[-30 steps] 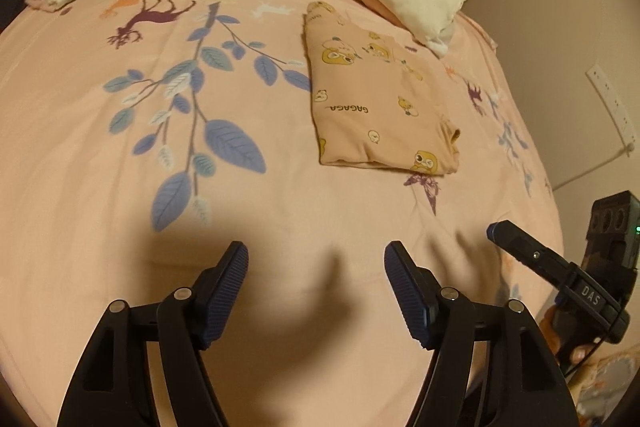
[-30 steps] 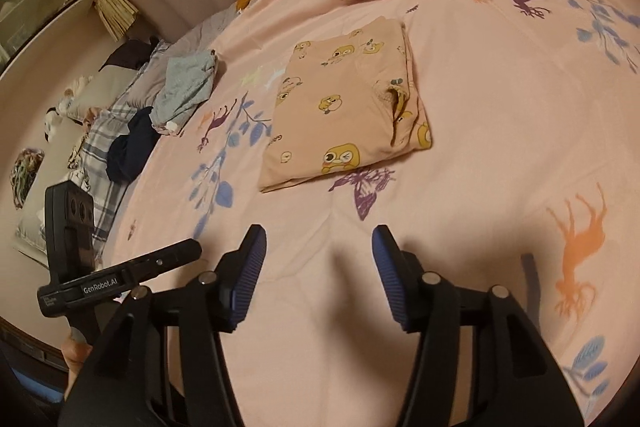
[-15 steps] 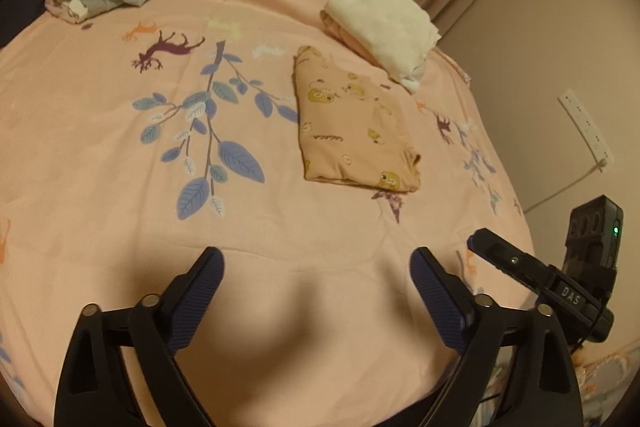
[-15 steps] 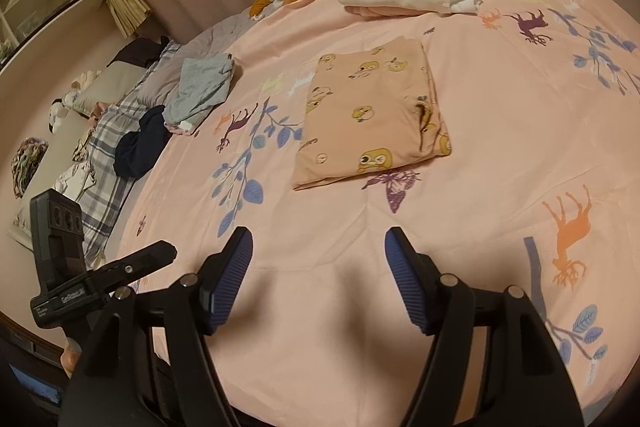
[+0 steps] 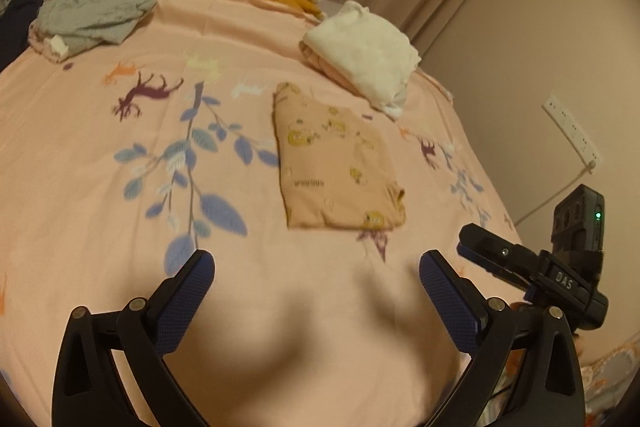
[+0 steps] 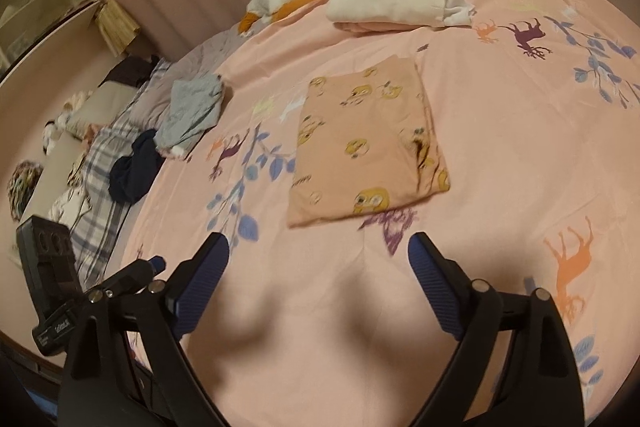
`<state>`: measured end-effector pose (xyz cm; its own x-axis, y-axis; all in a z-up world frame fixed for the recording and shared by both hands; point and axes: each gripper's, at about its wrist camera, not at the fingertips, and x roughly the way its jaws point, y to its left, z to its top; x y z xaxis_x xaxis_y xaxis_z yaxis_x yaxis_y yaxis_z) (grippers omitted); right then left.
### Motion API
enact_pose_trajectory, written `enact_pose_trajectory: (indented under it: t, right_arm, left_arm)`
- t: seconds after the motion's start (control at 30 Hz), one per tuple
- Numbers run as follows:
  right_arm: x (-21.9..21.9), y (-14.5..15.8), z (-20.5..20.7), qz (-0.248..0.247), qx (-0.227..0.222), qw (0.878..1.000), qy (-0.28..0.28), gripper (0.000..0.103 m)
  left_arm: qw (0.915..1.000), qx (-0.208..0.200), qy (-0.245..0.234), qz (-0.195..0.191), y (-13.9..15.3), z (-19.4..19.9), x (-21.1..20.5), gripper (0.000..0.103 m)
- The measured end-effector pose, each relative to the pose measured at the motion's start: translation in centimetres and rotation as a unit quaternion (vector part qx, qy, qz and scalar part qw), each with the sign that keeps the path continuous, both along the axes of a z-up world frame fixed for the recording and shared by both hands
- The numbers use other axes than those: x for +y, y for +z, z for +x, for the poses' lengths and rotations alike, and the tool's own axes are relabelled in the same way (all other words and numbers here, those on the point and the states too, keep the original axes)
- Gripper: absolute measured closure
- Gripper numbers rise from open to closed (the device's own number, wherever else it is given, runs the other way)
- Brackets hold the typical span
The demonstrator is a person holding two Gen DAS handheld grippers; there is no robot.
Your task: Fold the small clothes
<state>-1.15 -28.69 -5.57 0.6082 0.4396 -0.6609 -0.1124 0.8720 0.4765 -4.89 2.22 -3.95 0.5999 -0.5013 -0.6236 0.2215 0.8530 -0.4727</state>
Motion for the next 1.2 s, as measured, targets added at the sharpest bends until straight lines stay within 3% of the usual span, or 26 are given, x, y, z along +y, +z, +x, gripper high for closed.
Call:
enact_pose_trajectory:
  t: [0.13, 0.23, 0.5, 0.57, 0.67, 0.9, 1.2]
  right_arm:
    - [-1.4, -0.3, 2.0, 0.017, 0.004, 1.0, -0.016, 0.011]
    - [-2.5, -0.7, 3.2, 0.045, 0.006, 0.999, -0.031, 0.0]
    - [-3.9, -1.5, 6.2, 0.068, 0.003, 0.997, -0.033, 0.001]
    - [-3.8, -1.9, 6.9, 0.064, 0.005, 0.998, -0.02, 0.001]
    - [-3.9, -2.6, 7.9, 0.051, 0.013, 0.999, -0.006, 0.001]
    - [-5.3, -4.1, 10.0, 0.039, 0.036, 0.999, 0.002, 0.001]
    - [-8.0, -6.4, 12.6, 0.04, 0.065, 0.997, -0.02, 0.001]
  left_arm:
    - [0.9999, -0.006, -0.001, -0.01, -0.4, 1.6, 0.1, 0.002]
    - [0.9999, 0.003, -0.002, -0.012, -0.9, 3.1, 0.1, 0.002]
    - [0.9995, -0.014, -0.025, 0.016, -0.9, 6.4, -1.2, 0.002]
    - [0.9988, -0.002, -0.043, 0.026, -1.1, 7.5, -2.3, 0.002]
    - [0.9974, 0.03, -0.065, 0.01, -2.0, 9.1, -3.5, 0.002]
    - [0.9926, 0.09, -0.081, 0.002, -4.9, 12.5, -6.2, 0.002]
    - [0.9917, 0.106, -0.068, -0.023, -6.5, 16.0, -6.7, 0.002]
